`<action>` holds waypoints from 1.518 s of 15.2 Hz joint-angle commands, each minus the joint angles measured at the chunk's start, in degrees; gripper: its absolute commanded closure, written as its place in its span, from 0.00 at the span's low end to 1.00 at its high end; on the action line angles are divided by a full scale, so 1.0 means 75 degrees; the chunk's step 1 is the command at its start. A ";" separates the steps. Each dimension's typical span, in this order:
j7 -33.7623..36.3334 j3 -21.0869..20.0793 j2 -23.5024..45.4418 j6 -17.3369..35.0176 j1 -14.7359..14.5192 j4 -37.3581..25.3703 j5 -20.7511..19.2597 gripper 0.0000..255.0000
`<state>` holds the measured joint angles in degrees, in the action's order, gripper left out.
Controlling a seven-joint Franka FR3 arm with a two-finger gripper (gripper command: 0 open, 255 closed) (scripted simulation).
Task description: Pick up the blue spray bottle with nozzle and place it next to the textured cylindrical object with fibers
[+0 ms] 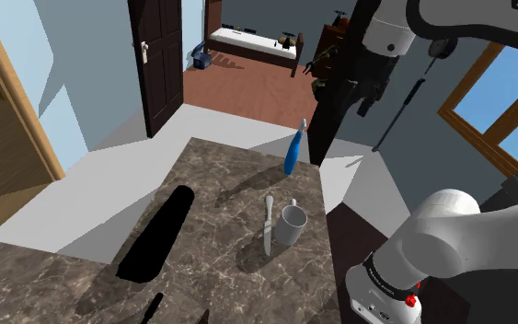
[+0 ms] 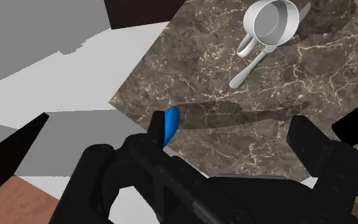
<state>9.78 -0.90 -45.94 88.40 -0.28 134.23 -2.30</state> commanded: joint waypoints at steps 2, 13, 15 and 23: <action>0.0195 -0.0057 -0.0040 0.0375 0.0068 0.0290 -0.0018 0.00; 0.2553 -0.0794 0.0740 0.4780 0.1054 0.2608 -0.0490 0.00; 0.3074 -0.0978 0.1145 0.5627 0.1333 0.2830 -0.0683 0.00; 0.6052 -0.2308 0.3384 0.8788 0.3393 0.2946 -0.2544 0.00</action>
<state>51.17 -16.40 -23.05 151.49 22.49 156.92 -18.57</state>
